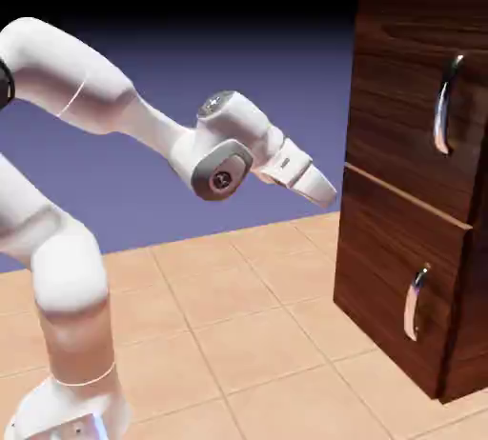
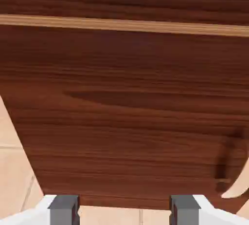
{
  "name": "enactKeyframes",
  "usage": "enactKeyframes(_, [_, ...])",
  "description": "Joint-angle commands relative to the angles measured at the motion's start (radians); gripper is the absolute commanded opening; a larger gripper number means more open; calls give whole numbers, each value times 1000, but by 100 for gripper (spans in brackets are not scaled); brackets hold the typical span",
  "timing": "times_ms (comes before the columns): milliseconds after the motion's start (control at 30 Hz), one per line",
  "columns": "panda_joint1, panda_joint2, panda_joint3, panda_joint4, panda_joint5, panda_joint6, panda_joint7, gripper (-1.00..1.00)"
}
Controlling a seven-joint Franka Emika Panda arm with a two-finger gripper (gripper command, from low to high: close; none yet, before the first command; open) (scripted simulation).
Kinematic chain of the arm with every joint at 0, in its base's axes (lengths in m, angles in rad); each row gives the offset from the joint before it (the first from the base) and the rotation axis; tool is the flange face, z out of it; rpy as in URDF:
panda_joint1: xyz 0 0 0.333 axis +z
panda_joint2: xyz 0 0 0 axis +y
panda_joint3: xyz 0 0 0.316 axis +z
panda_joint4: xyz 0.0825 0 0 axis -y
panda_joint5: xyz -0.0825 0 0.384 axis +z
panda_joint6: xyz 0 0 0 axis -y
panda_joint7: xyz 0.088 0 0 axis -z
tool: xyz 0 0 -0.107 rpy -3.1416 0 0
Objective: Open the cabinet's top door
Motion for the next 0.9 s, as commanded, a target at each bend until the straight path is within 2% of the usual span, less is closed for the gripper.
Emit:
enactKeyframes(0, [15, -4, -17, 12, -44, 1, 33, 0])
enactKeyframes(867, [418, -110, -466, 321, -1174, 31, 889, 0])
